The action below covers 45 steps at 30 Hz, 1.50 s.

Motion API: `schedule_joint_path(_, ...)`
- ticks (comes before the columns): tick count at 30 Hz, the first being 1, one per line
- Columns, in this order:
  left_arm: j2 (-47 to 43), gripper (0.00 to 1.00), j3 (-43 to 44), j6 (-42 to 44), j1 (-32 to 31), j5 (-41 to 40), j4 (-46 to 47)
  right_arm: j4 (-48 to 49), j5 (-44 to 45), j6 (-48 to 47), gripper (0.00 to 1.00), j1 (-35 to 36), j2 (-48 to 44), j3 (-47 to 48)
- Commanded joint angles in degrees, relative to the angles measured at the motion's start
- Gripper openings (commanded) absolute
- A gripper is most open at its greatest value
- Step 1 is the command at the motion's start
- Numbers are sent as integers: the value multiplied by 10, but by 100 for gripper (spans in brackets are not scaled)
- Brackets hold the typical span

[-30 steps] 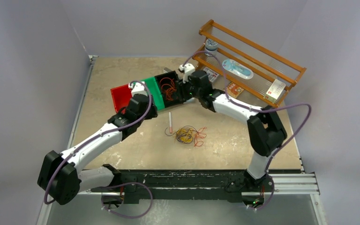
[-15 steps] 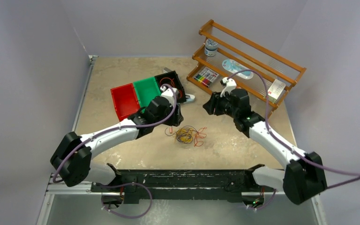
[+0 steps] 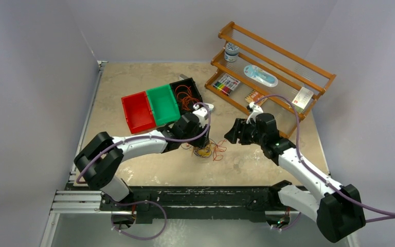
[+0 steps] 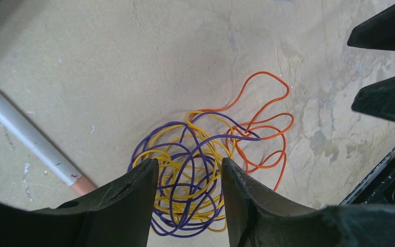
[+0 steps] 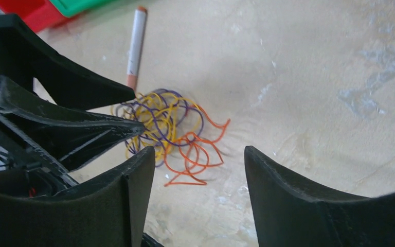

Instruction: Untangle the cables

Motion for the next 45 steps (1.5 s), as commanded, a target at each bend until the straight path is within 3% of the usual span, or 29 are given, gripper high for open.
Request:
schedule_joint_path(1,15,48,17,11,-13,5,39,50,-18,16,70,2,-19,-38)
schedule_joint_path(5,33,48,8,8,-19,-9,37,76,-35,16,72,1,-18,-64)
schedule_joint_path(18,57,27,-16,-3,-20,-31,38,164,-70,13,68,1,100,-53)
schedule_joint_path(33,58,24,-15,1,-20,-38,38,195,-33,188,62,2,116,-58)
schedule_joint_path(45,59,23,-14,4,-20,-39,36,173,-18,220,55,2,171,-35)
